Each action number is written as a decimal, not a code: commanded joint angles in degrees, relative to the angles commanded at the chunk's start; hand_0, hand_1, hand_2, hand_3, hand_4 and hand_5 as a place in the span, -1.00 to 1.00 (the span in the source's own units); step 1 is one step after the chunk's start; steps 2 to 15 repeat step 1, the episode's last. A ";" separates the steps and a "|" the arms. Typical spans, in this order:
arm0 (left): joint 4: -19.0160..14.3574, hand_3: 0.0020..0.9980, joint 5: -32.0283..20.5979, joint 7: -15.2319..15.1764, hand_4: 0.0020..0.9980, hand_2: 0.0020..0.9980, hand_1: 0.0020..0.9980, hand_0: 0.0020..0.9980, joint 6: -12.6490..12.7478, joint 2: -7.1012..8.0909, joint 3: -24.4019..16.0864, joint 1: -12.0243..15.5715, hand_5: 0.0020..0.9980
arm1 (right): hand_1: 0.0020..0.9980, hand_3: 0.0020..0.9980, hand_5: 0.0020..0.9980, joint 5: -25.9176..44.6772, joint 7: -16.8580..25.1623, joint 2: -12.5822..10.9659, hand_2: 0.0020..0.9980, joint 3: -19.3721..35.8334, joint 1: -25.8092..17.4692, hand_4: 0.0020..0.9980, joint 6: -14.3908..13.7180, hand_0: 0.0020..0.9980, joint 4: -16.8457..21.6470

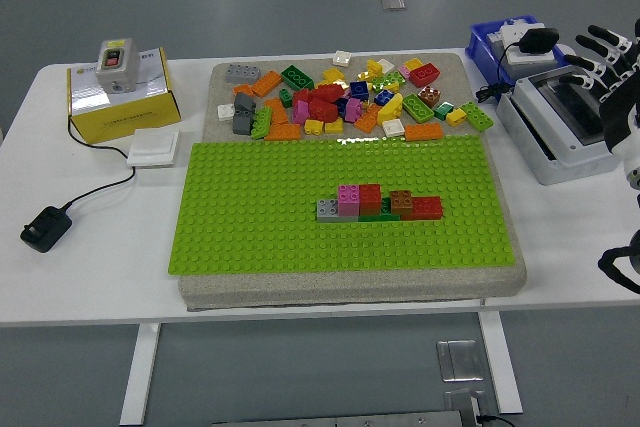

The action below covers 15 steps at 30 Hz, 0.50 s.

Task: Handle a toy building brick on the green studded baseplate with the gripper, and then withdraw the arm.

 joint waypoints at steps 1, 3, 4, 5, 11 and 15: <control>0.00 0.29 -0.03 0.01 -0.50 0.23 0.39 0.39 0.04 0.07 -0.01 -0.01 0.15 | 0.24 0.39 1.00 0.08 0.05 0.11 0.38 0.23 -0.09 0.37 0.03 -0.05 0.00; 0.00 0.29 -0.03 0.01 -0.50 0.23 0.39 0.39 0.04 0.07 -0.01 -0.01 0.15 | 0.24 0.39 1.00 0.08 0.05 0.11 0.38 0.23 -0.09 0.37 0.03 -0.05 0.00; 0.00 0.29 -0.03 0.01 -0.50 0.23 0.39 0.39 0.04 0.07 -0.01 -0.01 0.15 | 0.24 0.39 1.00 0.08 0.05 0.11 0.38 0.23 -0.09 0.37 0.03 -0.05 0.00; 0.00 0.29 -0.03 0.01 -0.50 0.23 0.39 0.39 0.04 0.07 -0.01 -0.01 0.15 | 0.24 0.39 1.00 0.08 0.05 0.11 0.38 0.23 -0.09 0.37 0.03 -0.05 0.00; 0.00 0.29 -0.03 0.01 -0.50 0.23 0.39 0.39 0.04 0.07 -0.01 -0.01 0.15 | 0.24 0.39 1.00 0.08 0.05 0.11 0.38 0.23 -0.09 0.37 0.03 -0.05 0.00; 0.00 0.29 -0.03 0.01 -0.50 0.23 0.39 0.39 0.04 0.07 -0.01 -0.01 0.15 | 0.24 0.39 1.00 0.08 0.05 0.11 0.38 0.23 -0.09 0.37 0.03 -0.05 0.00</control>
